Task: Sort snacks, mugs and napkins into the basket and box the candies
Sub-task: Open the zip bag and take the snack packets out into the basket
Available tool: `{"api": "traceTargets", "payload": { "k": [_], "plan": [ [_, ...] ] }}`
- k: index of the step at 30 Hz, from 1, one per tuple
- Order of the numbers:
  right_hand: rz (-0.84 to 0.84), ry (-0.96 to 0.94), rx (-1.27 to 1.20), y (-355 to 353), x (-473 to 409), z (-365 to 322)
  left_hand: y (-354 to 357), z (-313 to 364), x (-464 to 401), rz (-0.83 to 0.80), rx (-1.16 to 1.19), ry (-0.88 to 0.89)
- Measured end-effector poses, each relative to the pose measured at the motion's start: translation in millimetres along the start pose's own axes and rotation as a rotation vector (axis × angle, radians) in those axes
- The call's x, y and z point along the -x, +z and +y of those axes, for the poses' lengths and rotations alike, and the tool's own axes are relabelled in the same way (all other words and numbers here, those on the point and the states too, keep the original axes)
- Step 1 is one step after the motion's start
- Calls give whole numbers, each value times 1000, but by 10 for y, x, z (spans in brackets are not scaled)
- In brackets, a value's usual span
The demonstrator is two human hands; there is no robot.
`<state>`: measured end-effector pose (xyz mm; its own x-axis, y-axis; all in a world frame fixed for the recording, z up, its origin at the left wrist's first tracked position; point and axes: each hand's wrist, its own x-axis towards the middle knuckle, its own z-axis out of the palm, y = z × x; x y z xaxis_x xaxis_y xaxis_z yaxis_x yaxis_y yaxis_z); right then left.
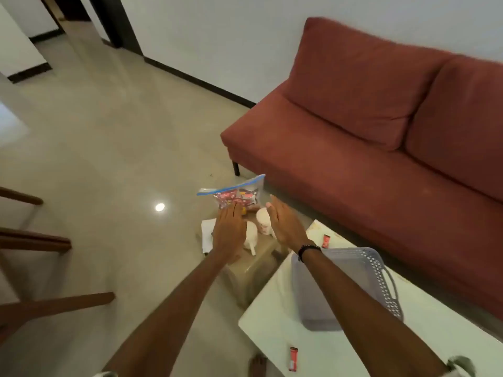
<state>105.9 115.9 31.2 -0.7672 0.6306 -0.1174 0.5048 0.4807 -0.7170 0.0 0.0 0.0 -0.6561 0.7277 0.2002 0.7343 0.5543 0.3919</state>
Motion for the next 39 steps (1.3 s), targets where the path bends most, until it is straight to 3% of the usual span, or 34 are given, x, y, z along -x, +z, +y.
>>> {"api": "traceTargets", "payload": {
  "k": [5, 11, 16, 18, 28, 32, 39],
  "plan": [
    [-126, -11, 40, 495, -646, -5, 236, -754, -628, -115, -182, -2],
    [-159, -102, 83, 891, -1159, 149, 551, -1128, -1143, -256, -207, 4],
    [-165, -14, -9, 1107, -1353, 285, 791, -1256, -1372, -282, -223, 77],
    [-154, -13, -30, 1099, -1380, 314, 815, -1264, -1466, -218, -191, 76],
    [-43, -29, -96, 631, -1311, 153, 248, -751, -1981, -57, -110, -8],
    [57, -77, -140, 212, -1089, -50, -230, -388, -2042, 22, 127, -61],
    [249, -158, -180, -599, -579, -197, -882, 396, -1836, 7, 284, 110]
  ]
}}
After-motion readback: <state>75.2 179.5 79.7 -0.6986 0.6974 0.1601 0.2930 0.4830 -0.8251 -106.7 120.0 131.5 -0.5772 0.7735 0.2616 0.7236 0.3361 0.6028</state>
